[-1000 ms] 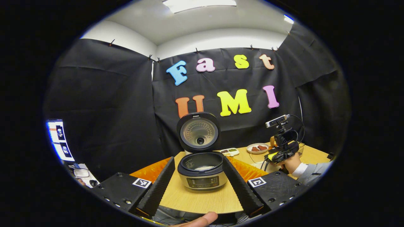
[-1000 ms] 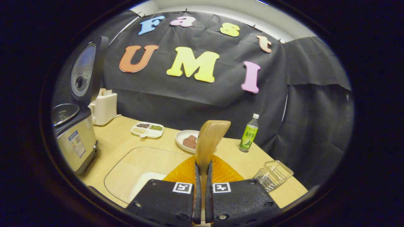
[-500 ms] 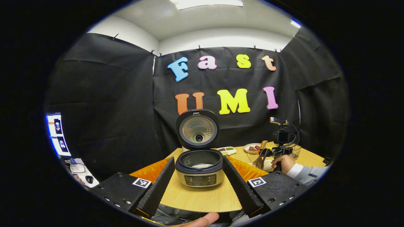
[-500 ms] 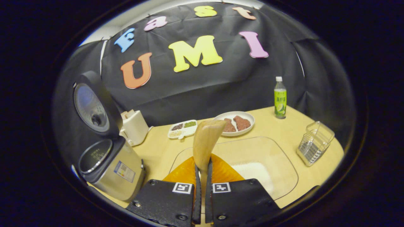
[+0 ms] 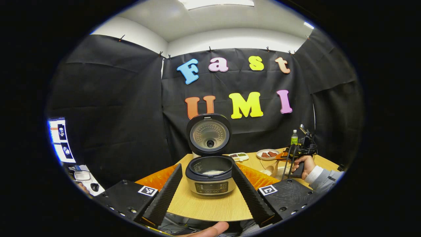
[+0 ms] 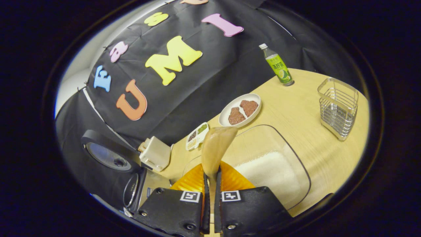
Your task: Close the left gripper, press the button to open the rice cooker; take a wooden spoon from the chopstick holder with the right hand, scoop a spoonful of rice and pour it into the rice cooker, then put the wooden spoon back into the chopstick holder.
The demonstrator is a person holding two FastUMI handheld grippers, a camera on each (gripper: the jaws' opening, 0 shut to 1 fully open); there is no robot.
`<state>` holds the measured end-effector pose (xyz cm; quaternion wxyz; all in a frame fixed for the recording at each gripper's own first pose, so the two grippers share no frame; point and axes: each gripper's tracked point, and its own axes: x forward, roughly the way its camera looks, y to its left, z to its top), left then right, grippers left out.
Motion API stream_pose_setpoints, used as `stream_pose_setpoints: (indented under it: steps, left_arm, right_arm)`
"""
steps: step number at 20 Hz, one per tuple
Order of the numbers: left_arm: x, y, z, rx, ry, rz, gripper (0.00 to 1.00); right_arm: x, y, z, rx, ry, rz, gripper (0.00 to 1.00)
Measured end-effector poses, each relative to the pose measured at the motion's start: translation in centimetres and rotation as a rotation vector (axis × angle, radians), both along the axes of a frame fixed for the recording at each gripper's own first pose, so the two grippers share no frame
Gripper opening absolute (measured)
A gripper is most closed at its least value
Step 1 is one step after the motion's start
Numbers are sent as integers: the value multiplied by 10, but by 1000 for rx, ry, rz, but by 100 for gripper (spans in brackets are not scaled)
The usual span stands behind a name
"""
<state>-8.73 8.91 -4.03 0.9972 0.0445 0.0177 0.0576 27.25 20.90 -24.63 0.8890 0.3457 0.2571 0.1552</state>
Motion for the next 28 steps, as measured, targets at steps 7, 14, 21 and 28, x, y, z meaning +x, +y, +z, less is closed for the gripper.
stream_pose_setpoints:
  steps: [7, 14, 21, 28]
  left_arm:
    - [-1, 0, -1, -9, 8, 1, 96]
    - [-3, -13, 1, -73, 12, -53, 96]
    - [-9, -4, 6, -72, -4, -35, 96]
    - [-19, 16, 15, -62, -23, -5, 96]
  right_arm:
    - [5, -43, 17, 157, -10, -135, 10]
    - [-3, -58, 16, 504, 113, -199, 10]
    - [-22, -45, 59, 754, 162, -166, 10]
    - [-42, 11, 103, 825, 175, -84, 10]
